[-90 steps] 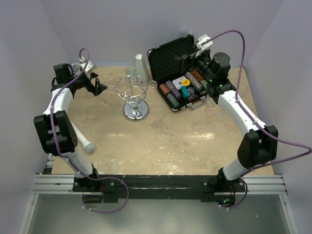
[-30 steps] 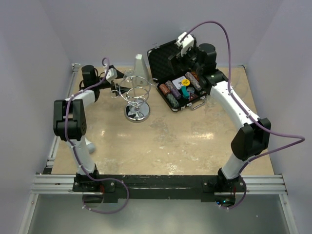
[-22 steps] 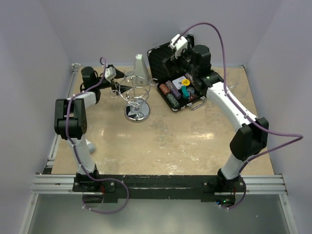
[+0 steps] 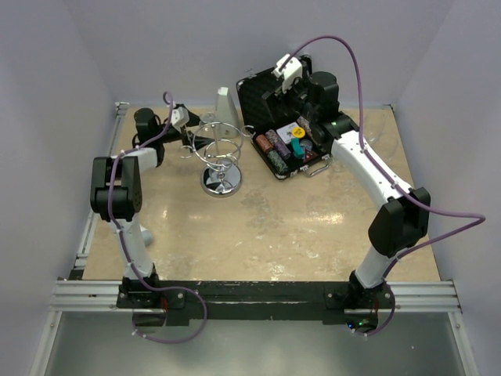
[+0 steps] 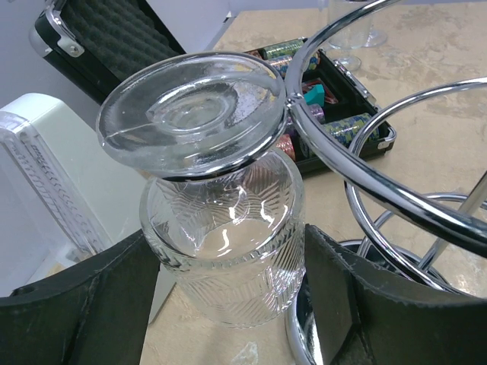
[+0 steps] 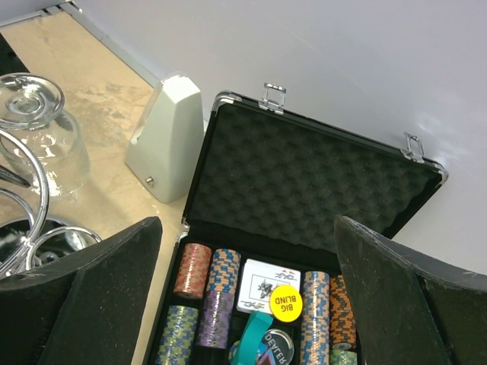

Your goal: Take the wine glass off the wine glass rack

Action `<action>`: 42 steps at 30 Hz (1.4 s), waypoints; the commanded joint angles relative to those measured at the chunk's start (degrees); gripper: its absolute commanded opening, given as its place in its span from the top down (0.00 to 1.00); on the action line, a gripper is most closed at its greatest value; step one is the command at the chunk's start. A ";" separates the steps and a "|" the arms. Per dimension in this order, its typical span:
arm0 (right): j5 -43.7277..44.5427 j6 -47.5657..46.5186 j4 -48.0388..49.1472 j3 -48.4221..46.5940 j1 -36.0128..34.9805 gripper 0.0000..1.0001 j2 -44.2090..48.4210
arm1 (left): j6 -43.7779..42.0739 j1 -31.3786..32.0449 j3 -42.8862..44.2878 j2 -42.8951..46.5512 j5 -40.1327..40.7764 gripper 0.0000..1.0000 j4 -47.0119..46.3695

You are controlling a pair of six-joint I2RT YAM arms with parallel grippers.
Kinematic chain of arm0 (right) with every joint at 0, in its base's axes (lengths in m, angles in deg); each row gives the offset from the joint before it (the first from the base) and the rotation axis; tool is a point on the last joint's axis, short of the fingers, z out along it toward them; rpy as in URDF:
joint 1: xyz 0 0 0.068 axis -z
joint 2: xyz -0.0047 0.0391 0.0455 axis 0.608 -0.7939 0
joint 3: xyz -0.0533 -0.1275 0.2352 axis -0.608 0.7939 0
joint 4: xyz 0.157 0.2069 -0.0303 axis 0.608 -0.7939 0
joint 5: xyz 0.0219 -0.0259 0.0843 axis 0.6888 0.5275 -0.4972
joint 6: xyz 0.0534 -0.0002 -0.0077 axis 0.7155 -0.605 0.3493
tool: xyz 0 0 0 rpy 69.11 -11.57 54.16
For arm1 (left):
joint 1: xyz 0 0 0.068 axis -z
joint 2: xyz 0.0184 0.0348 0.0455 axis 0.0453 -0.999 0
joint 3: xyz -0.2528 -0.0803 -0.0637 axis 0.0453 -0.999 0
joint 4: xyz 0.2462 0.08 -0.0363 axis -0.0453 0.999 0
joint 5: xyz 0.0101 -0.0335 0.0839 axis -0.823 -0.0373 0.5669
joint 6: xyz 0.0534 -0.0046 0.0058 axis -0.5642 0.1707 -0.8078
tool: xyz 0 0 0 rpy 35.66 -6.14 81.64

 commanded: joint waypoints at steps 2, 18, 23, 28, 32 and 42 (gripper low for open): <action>0.79 0.11 1.60 -0.67 0.21 0.01 1.01 | -0.75 1.04 2.42 -0.39 -0.99 0.32 -2.05; 0.35 0.55 2.74 0.04 0.21 0.01 1.01 | 4.34 0.86 0.39 2.60 5.25 1.00 -7.23; 0.35 0.72 3.09 0.74 0.13 0.01 1.36 | 6.89 0.42 1.62 1.72 7.09 1.00 -9.34; 0.35 0.90 3.09 1.09 0.13 0.01 1.36 | 6.98 -0.19 5.84 -0.56 8.14 1.00 -8.20; 0.44 0.90 3.09 1.18 0.13 0.01 1.45 | 6.98 -0.37 7.51 -2.14 9.64 1.00 -7.41; -0.26 1.16 3.09 1.18 0.21 0.01 1.45 | 5.94 -0.37 6.11 -1.71 17.71 1.00 -4.78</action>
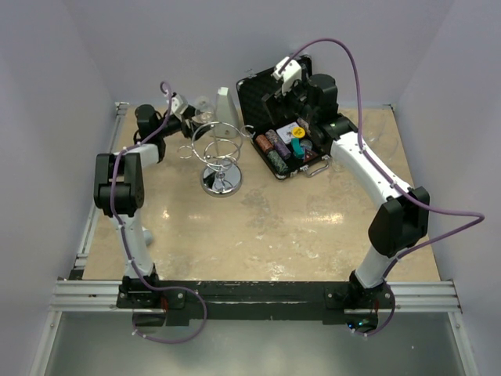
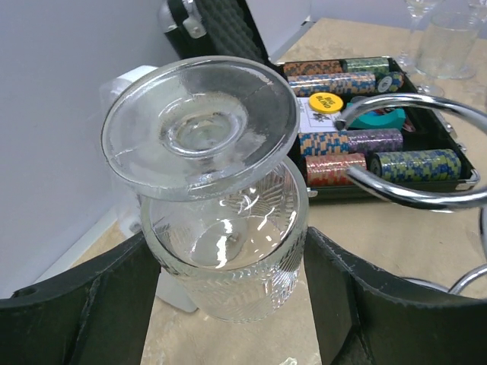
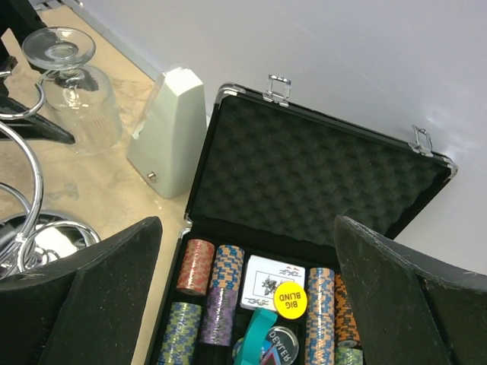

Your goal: Take the wine glass off the wine glass rack

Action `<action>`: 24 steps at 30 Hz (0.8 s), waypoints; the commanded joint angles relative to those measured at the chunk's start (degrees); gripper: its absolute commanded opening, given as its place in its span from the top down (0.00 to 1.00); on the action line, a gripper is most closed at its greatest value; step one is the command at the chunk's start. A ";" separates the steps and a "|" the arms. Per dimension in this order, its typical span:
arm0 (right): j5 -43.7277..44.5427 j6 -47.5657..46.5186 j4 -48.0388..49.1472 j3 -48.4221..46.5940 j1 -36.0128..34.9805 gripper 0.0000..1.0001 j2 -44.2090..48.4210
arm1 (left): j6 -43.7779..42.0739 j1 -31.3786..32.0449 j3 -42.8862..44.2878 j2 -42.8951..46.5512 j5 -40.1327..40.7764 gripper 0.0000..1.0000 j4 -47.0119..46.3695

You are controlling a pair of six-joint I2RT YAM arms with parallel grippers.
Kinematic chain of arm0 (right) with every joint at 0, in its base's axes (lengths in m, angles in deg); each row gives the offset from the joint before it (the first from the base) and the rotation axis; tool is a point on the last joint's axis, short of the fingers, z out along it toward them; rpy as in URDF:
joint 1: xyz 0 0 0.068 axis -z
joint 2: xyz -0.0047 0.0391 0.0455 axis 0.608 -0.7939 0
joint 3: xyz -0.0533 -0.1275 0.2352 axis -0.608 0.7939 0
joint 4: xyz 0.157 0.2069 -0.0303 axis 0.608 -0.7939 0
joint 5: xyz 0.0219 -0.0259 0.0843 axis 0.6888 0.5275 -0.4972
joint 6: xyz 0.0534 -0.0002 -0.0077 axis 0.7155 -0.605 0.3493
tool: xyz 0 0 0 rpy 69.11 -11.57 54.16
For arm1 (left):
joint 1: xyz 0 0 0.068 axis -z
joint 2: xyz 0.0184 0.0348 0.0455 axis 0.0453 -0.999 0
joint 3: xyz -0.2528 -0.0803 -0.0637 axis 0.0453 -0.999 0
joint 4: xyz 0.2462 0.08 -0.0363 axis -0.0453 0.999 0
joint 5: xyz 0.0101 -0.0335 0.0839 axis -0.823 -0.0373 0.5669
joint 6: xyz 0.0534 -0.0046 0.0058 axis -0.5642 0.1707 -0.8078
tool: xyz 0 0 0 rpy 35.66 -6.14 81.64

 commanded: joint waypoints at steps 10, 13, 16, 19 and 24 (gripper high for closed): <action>-2.85 2.30 4.98 -1.56 0.21 0.01 1.53 | -11.91 -2.41 -4.50 10.81 31.01 1.00 7.07; -3.56 3.01 5.77 -1.74 0.30 0.01 2.15 | -11.48 -3.90 -4.94 13.27 34.26 1.00 10.32; -1.54 7.12 7.00 -2.96 0.30 0.01 2.24 | -12.44 -4.79 -6.07 16.78 35.59 1.00 13.66; -2.50 10.03 7.62 -5.16 0.48 0.01 2.50 | -13.85 -4.79 -8.01 21.96 36.20 1.00 15.69; -2.85 13.64 9.46 -6.13 0.48 0.01 3.90 | -16.48 -4.87 -8.10 30.76 38.92 1.00 21.57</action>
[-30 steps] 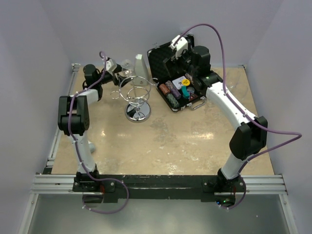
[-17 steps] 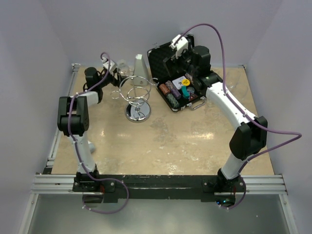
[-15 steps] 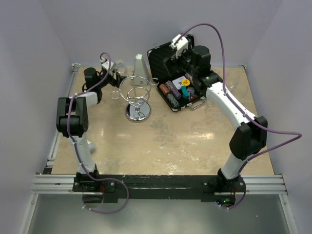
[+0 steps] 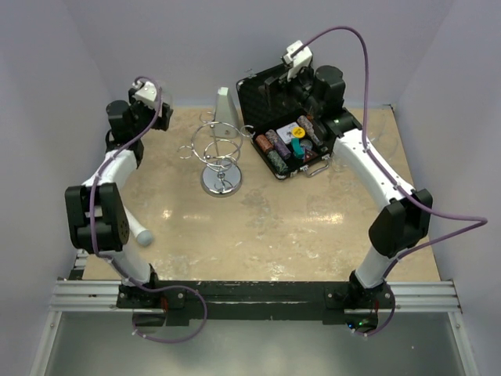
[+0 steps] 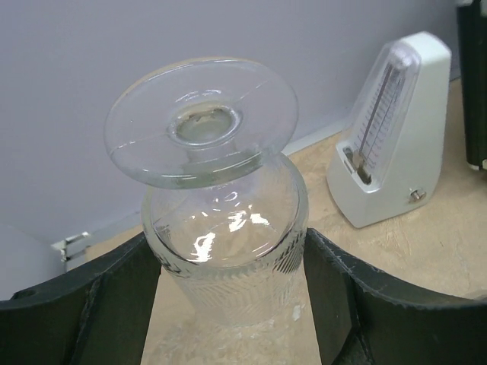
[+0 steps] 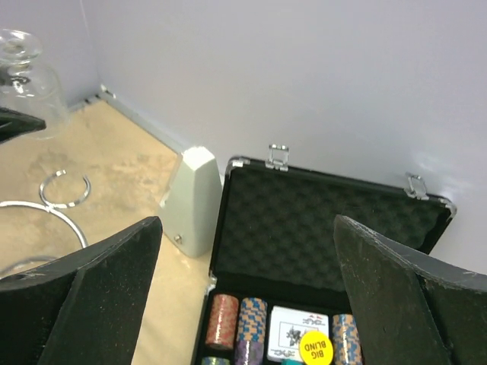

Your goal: Take the wine glass off the wine glass rack

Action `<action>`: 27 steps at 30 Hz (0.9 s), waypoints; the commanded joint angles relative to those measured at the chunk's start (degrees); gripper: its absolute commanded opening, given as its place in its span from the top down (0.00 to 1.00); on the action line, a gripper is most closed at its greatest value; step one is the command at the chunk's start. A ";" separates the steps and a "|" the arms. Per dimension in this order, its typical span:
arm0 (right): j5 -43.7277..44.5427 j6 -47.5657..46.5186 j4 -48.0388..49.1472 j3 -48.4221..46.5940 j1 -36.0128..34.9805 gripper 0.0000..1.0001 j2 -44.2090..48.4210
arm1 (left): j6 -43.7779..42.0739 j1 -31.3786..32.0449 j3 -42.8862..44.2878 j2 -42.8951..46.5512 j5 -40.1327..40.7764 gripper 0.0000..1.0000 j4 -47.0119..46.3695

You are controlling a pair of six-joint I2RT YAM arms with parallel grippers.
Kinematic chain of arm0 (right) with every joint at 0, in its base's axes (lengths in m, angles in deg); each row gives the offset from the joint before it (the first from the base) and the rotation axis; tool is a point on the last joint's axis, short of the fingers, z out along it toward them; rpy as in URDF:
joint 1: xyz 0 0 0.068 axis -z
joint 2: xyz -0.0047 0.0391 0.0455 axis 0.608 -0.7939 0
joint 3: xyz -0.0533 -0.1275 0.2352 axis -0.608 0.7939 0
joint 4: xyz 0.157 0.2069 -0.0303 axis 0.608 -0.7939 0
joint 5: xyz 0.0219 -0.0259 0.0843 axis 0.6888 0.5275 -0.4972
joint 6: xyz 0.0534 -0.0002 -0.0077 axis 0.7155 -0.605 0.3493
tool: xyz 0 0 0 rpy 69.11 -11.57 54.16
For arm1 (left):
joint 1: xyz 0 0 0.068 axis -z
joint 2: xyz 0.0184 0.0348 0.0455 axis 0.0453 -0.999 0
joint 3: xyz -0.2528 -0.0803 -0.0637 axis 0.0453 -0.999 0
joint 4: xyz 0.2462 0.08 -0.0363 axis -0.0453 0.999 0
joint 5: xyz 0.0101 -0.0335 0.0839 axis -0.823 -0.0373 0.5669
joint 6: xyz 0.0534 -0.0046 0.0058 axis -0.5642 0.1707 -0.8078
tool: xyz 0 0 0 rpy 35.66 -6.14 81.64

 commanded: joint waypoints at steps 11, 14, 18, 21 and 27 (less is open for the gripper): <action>-4.92 6.14 5.34 2.90 0.24 0.02 10.67 | 6.68 0.26 2.06 23.91 5.75 1.00 6.84; -7.47 2.80 4.99 3.52 -0.11 0.02 11.99 | 15.99 0.26 5.04 25.24 1.45 1.00 10.96; -5.47 -3.08 3.76 2.65 -1.25 0.02 12.87 | 26.47 0.26 11.19 24.45 -8.03 1.00 22.11; -3.62 -6.16 1.83 0.01 -2.39 0.02 13.31 | 33.84 0.26 14.01 23.92 -15.76 1.00 28.98; -0.89 -18.19 0.15 3.24 -8.62 0.02 16.73 | 49.92 0.26 8.94 26.72 -29.57 1.00 25.85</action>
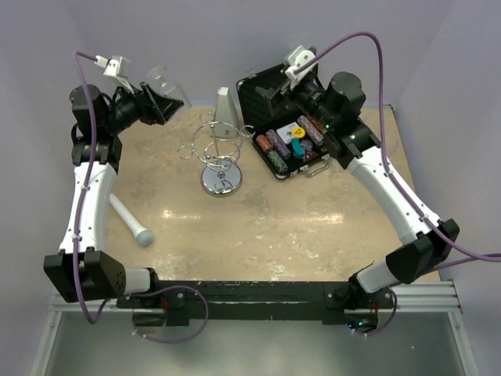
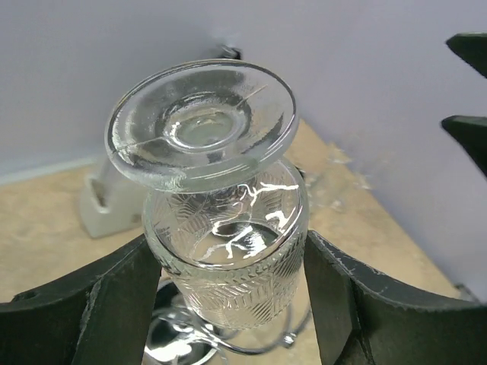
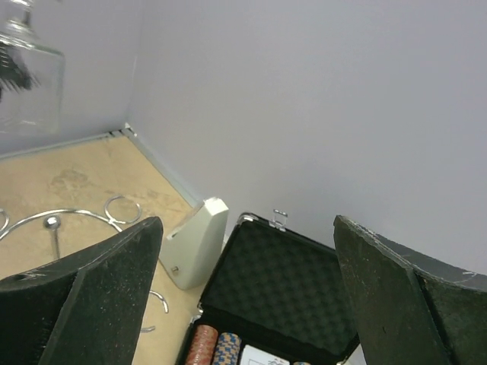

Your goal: Take the wine glass off the wine glass rack

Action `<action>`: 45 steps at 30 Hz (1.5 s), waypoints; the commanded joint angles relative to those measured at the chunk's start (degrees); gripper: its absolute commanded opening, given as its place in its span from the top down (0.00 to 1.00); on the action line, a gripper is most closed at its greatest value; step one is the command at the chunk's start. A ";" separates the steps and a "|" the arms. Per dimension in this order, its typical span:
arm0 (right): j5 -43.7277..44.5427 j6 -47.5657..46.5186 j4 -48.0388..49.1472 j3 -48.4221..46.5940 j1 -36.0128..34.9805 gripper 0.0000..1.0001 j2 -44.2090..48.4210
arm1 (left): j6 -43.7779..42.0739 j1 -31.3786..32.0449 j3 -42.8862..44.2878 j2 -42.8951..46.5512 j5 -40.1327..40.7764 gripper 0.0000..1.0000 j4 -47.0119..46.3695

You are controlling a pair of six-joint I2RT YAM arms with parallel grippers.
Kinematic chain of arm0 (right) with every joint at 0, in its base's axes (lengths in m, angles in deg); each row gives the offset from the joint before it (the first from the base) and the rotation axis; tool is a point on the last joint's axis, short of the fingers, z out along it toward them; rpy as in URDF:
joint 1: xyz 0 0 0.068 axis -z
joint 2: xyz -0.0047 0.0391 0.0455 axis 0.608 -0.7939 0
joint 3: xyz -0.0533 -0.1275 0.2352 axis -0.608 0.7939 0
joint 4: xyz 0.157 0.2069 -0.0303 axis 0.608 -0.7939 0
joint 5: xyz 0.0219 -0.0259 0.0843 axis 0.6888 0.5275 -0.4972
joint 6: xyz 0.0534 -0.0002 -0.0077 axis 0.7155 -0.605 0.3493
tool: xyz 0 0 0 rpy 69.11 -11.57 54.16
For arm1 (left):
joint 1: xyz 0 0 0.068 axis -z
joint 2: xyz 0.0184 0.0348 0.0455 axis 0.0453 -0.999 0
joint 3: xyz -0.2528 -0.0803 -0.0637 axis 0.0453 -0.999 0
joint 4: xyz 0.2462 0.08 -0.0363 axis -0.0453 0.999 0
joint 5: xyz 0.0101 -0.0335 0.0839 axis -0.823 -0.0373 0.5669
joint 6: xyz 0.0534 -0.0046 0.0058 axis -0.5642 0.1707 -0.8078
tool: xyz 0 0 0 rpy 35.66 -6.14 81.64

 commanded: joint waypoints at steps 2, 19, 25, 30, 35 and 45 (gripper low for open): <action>2.89 -14.37 1.29 4.46 -7.96 0.02 6.99 | 17.92 -0.04 -5.00 4.35 -13.55 1.00 -6.71; 13.26 -31.17 19.40 24.52 -33.55 0.04 8.86 | 28.72 -0.66 -11.87 4.62 -29.10 1.00 -5.48; 20.38 -30.12 24.85 24.43 -34.61 0.06 6.13 | 33.65 -1.36 -14.16 5.94 -28.05 1.00 -7.77; 21.80 -32.49 26.44 24.26 -34.79 0.11 3.41 | 34.89 -1.54 -13.89 6.64 -27.70 1.00 -6.10; 23.11 -33.72 27.05 23.20 -34.88 0.14 1.21 | 35.24 -1.54 -13.28 6.91 -27.79 1.00 -5.75; 28.65 -35.92 43.20 25.22 -34.88 0.35 -2.57 | 37.61 -1.54 -13.98 8.22 -26.82 1.00 -4.25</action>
